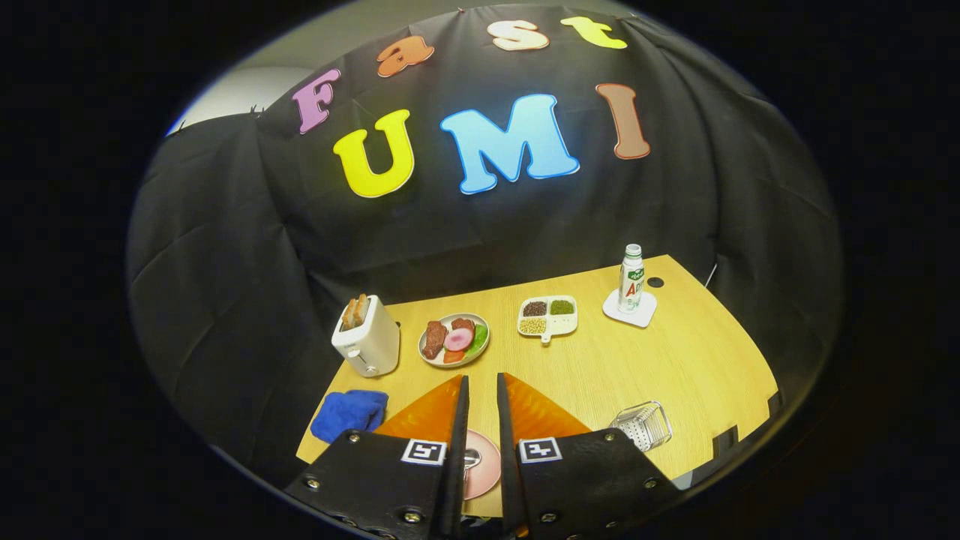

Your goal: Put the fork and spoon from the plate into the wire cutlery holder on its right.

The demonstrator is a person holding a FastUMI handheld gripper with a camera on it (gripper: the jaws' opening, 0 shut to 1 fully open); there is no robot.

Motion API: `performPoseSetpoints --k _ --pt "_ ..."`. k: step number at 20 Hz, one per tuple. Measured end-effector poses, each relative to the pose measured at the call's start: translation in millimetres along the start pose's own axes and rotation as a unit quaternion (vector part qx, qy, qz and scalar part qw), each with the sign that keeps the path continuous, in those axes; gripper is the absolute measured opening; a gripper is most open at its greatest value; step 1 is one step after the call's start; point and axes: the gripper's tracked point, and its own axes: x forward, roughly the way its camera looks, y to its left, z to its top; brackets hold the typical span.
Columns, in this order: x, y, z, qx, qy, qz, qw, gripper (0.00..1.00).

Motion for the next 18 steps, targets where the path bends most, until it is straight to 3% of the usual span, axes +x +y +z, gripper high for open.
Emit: performPoseSetpoints --k 6,14,18 --pt "26.1 21.4 -35.2 -0.026 0.052 0.026 0.998 0.21" --pt "81.3 41.1 -142.4 -0.045 0.174 0.047 0.983 0.21" --pt "101.7 37.6 -202.4 -0.046 0.230 0.035 0.971 0.21"
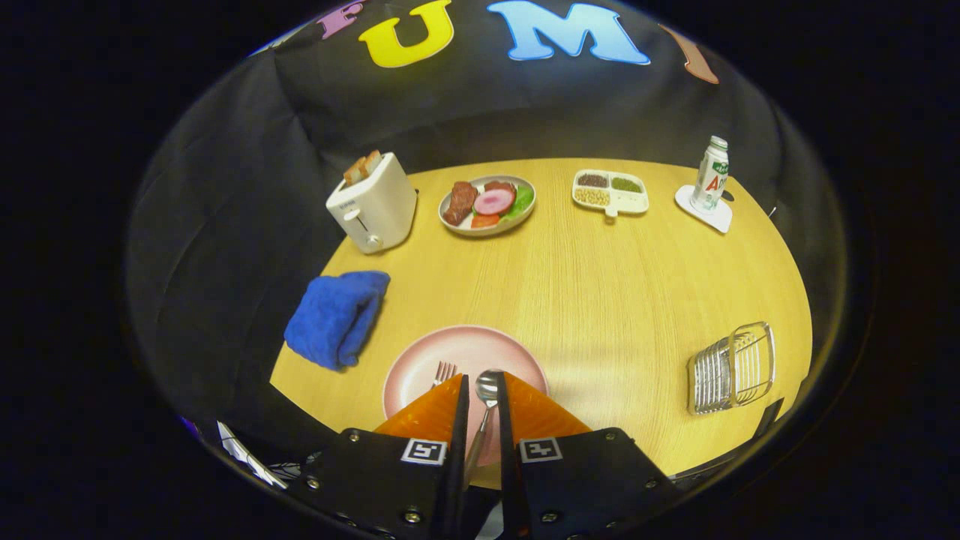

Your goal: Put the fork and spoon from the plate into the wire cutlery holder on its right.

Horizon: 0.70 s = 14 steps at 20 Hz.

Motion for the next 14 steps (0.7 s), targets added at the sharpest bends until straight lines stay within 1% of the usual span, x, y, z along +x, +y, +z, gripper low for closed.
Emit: performPoseSetpoints --k 2,7,9,10,11,12,14 --pt "16.3 2.4 -23.7 0.015 0.030 0.002 0.999 0.21" --pt "39.7 1.0 -78.5 0.043 0.099 -0.014 0.994 0.21" --pt "46.1 -0.1 -89.5 0.052 0.117 -0.018 0.992 0.21" --pt "49.4 1.0 -92.8 0.055 0.127 -0.015 0.990 0.21" --pt "41.9 5.3 -95.1 0.062 0.135 -0.007 0.989 0.21" --pt "56.1 6.4 -96.9 0.067 0.138 0.000 0.988 0.21" --pt "58.2 3.0 -95.6 0.070 0.143 -0.002 0.987 0.21"
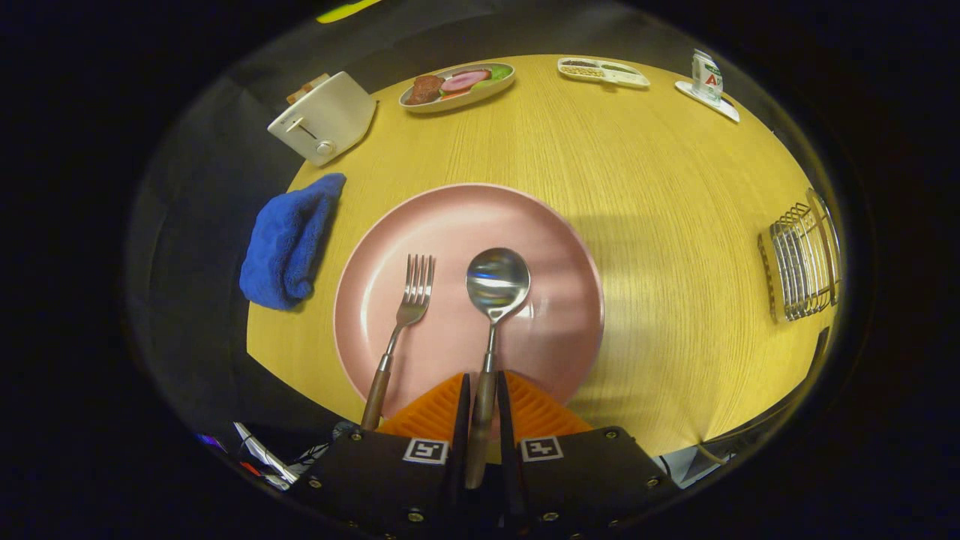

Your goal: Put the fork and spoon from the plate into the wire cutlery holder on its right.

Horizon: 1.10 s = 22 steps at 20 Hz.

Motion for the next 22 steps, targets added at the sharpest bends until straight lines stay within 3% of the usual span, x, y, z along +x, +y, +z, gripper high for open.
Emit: performPoseSetpoints --k 1,4,5,12,17,22 --pt "-2.1 0.4 1.2 0.006 0.000 0.001 1.000 0.11" --pt "-5.2 -0.1 2.8 0.025 0.007 0.005 1.000 0.11" --pt "-2.8 0.0 2.5 0.031 0.009 0.007 0.999 0.05" --pt "-52.4 -9.4 38.8 0.091 -0.043 0.045 0.994 0.04" --pt "-108.5 -74.1 67.5 0.158 -0.104 0.022 0.982 0.04" --pt "-149.2 -161.6 58.9 0.225 -0.133 -0.031 0.965 0.04"
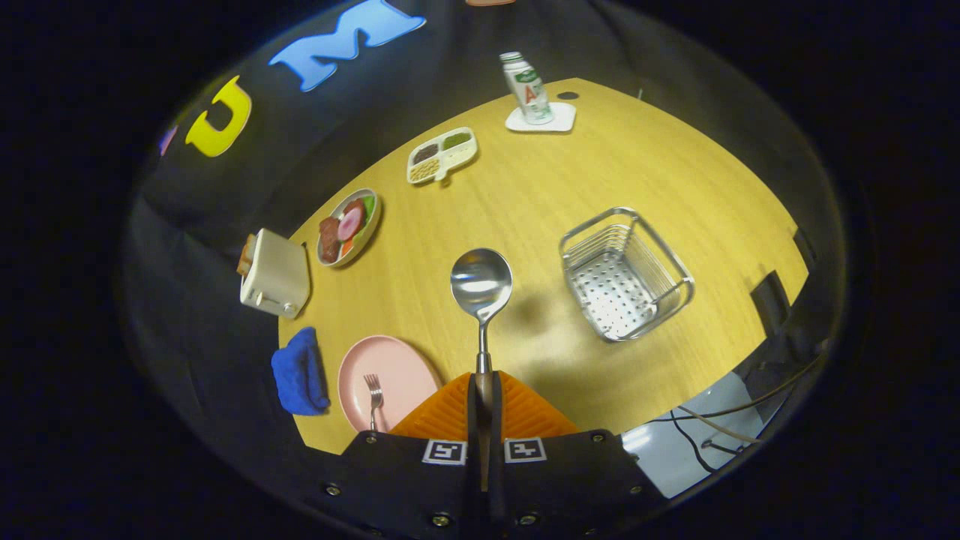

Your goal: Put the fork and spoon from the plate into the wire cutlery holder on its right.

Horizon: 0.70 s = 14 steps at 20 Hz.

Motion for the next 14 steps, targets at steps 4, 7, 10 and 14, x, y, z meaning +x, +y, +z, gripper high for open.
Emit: performPoseSetpoints --k 4,7,10,14 --pt "-12.8 -54.0 8.3 0.030 0.001 -0.035 0.999 0.04" --pt "-14.9 -79.1 8.8 0.032 0.020 -0.053 0.998 0.04" --pt "-12.1 -82.2 10.7 0.015 0.045 -0.046 0.998 0.04" --pt "-6.0 -79.8 15.9 -0.006 0.072 -0.044 0.996 0.04"
